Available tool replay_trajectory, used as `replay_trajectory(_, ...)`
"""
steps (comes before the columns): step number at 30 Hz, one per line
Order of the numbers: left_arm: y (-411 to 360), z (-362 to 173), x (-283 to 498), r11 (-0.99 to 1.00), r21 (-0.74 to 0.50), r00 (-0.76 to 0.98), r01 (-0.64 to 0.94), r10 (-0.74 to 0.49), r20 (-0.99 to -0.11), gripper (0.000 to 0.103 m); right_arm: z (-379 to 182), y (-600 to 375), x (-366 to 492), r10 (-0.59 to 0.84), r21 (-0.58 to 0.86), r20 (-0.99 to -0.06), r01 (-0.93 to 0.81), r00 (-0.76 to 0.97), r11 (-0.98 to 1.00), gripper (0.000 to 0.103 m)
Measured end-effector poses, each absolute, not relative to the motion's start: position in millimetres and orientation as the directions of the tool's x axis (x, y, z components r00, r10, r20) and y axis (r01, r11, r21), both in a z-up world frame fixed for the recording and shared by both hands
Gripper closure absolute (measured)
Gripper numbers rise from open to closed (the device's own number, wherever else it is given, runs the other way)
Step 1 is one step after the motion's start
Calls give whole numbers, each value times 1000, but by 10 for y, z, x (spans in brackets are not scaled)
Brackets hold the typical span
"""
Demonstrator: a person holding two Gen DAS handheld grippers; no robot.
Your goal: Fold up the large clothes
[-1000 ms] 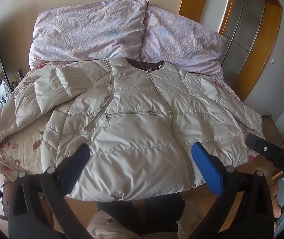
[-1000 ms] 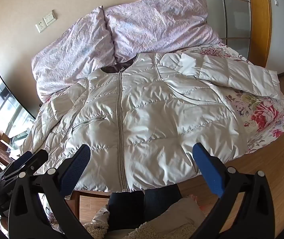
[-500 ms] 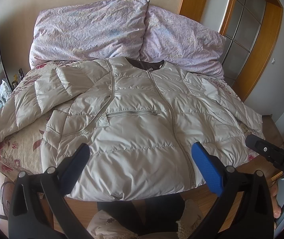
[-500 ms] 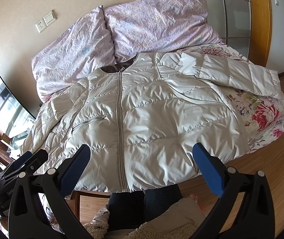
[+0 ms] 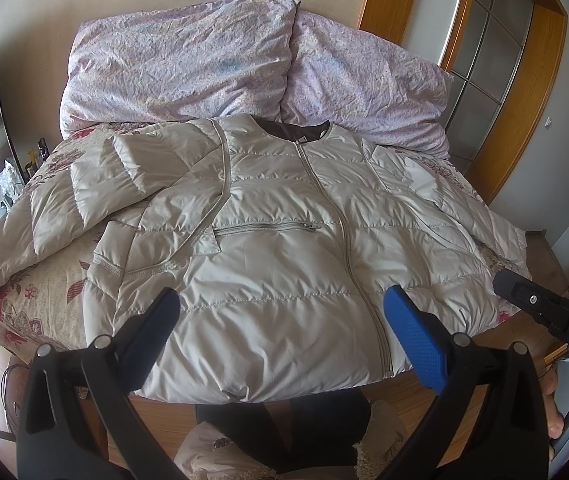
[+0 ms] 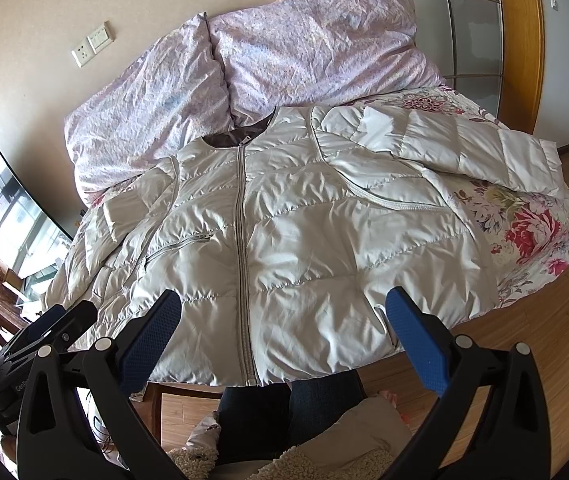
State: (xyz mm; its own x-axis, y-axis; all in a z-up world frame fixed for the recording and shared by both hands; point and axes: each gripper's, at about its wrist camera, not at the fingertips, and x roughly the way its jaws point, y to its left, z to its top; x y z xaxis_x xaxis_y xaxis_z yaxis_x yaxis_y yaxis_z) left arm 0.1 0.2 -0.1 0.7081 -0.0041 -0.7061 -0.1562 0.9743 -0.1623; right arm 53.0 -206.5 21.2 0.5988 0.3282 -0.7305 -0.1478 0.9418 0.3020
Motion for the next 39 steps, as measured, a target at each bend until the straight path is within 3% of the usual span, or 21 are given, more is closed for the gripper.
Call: replay_trajectory(39, 2, -3, 3, 974, -162, 706, -157, -4, -708, 2, 215, -2032, 560, 327, 304, -731, -145, 599, 942, 1)
